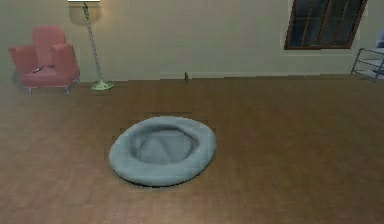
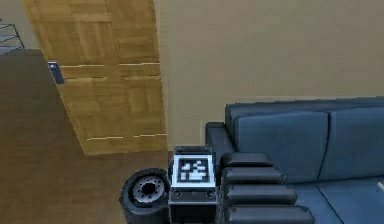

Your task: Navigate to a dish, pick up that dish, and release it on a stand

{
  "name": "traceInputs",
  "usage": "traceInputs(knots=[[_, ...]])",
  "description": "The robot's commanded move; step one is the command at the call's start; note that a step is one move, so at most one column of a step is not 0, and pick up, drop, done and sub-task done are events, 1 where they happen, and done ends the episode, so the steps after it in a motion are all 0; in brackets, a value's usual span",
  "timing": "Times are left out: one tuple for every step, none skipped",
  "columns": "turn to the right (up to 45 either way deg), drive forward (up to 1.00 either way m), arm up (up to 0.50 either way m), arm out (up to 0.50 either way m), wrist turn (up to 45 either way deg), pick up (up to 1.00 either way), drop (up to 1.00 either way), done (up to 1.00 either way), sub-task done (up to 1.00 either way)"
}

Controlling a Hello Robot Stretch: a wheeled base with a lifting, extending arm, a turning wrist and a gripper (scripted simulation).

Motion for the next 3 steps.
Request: traceInputs(knots=[[-45.0,0.00,0.00,0.00,0.0,0.00,0.00,0.00,0.00],[-15.0,0.00,0.00,0.00,0.0,0.00,0.00,0.00,0.00],[0.0,0.15,0.00,0.00,0.0,0.00,0.00,0.00,0.00]])
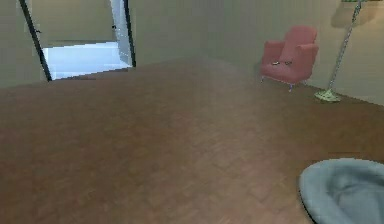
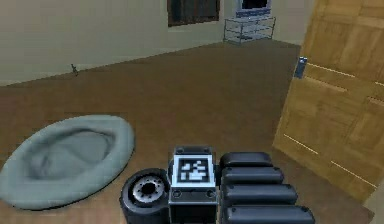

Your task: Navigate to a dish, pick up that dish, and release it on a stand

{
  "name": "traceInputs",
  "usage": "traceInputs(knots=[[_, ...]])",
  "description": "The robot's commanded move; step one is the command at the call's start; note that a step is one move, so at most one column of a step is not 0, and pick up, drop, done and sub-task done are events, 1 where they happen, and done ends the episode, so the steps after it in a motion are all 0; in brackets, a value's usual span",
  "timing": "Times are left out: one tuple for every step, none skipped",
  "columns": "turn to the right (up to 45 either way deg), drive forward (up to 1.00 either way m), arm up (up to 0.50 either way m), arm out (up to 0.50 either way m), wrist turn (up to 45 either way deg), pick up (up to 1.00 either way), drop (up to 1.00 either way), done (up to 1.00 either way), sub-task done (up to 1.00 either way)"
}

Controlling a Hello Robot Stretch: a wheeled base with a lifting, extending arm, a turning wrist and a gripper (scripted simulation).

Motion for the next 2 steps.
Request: traceInputs(knots=[[45.0,0.00,0.00,0.00,0.0,0.00,0.00,0.00,0.00],[39.0,0.00,0.00,0.00,0.0,0.00,0.00,0.00,0.00]])
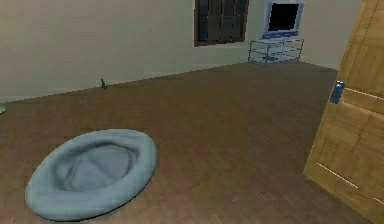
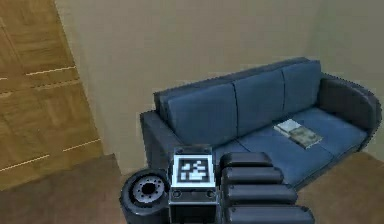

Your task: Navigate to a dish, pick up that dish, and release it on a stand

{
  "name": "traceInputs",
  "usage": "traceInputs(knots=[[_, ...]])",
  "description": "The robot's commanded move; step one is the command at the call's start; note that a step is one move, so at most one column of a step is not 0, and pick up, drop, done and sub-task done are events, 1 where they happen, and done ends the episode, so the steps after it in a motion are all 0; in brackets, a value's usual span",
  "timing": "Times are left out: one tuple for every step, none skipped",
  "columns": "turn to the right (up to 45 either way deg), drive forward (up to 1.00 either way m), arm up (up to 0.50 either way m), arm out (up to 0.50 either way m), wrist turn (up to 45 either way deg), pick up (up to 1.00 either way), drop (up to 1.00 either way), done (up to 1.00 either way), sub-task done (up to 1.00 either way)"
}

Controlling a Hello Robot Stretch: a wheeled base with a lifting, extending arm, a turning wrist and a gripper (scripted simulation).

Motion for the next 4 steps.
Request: traceInputs(knots=[[0.0,0.20,0.00,0.00,0.0,0.00,0.00,0.00,0.00],[21.0,0.00,0.00,0.00,0.0,0.00,0.00,0.00,0.00],[0.0,1.00,0.00,0.00,0.0,0.00,0.00,0.00,0.00],[9.0,0.00,0.00,0.00,0.0,0.00,0.00,0.00,0.00]])
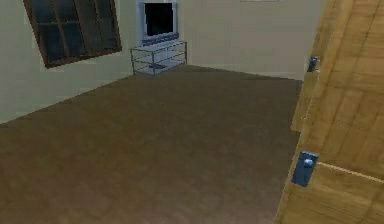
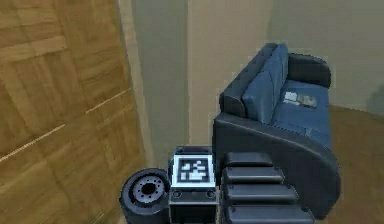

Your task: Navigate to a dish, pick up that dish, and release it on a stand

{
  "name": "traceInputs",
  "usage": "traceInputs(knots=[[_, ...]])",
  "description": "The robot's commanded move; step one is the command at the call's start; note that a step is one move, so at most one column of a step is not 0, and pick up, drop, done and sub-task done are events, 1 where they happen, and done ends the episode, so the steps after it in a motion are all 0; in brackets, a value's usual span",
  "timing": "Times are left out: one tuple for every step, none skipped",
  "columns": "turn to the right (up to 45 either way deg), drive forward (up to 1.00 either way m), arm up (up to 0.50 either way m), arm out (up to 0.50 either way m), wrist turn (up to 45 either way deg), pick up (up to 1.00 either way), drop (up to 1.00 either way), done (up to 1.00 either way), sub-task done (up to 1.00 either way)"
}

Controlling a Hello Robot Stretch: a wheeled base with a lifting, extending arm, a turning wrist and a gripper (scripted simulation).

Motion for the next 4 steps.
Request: traceInputs(knots=[[0.0,0.30,0.00,0.00,0.0,0.00,0.00,0.00,0.00],[0.0,1.00,0.00,0.00,0.0,0.00,0.00,0.00,0.00],[0.0,1.00,0.00,0.00,0.0,0.00,0.00,0.00,0.00],[0.0,1.00,0.00,0.00,0.0,0.00,0.00,0.00,0.00]])
